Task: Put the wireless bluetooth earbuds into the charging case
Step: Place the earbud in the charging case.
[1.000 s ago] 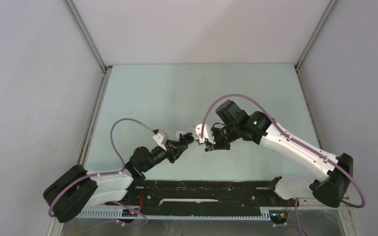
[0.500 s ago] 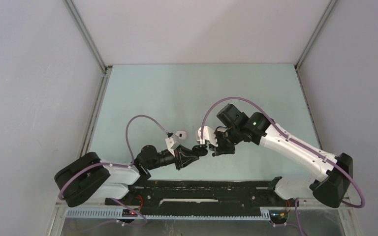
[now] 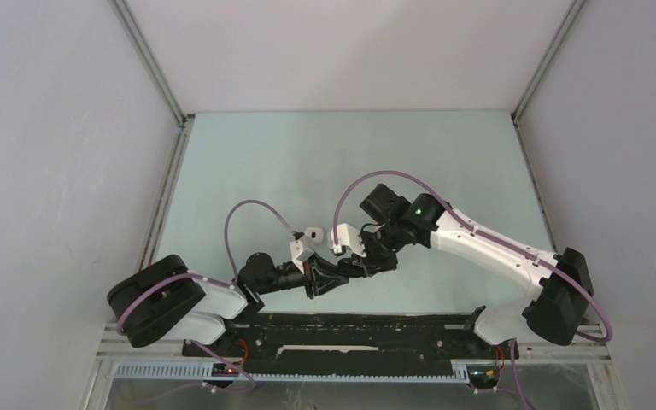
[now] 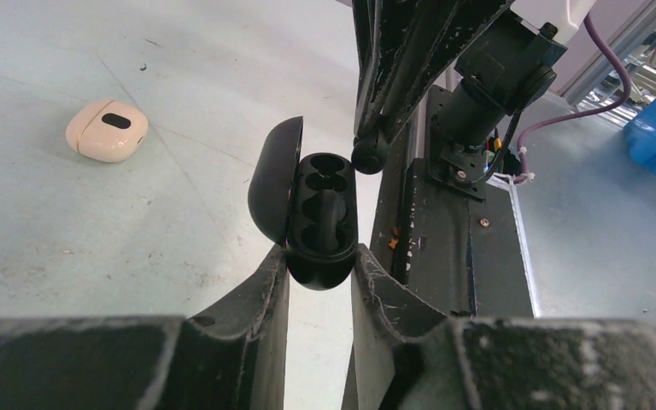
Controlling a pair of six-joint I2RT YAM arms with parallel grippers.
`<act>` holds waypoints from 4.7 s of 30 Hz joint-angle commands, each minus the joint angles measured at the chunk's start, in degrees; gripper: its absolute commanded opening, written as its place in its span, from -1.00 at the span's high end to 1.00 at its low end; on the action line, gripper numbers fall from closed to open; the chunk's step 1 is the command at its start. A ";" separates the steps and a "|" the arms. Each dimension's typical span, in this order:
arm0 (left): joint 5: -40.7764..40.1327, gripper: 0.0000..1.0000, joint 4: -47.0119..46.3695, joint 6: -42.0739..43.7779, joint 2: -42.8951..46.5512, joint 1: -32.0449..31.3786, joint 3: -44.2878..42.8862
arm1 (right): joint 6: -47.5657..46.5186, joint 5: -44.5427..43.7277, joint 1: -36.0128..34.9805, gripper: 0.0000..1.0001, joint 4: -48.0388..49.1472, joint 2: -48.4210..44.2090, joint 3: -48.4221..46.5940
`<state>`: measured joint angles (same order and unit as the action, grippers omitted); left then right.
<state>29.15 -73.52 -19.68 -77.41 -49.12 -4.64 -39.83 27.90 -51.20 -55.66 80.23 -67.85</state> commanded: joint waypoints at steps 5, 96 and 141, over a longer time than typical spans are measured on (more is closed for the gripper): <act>2.16 1.00 -5.01 -0.88 -0.46 -0.54 -1.60 | 0.96 2.01 -0.81 0.92 0.35 1.91 -5.39; 2.49 1.00 -12.52 -2.53 -2.81 -0.27 -0.19 | 1.96 11.06 4.36 0.90 -0.44 -0.94 -2.96; 3.34 1.00 -14.11 -3.08 -3.49 -0.04 0.00 | 2.21 11.33 3.06 0.50 1.69 -1.56 -2.38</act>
<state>31.99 -83.24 -22.50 -80.82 -49.23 -4.49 -37.69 37.17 -48.05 -54.33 81.30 -70.11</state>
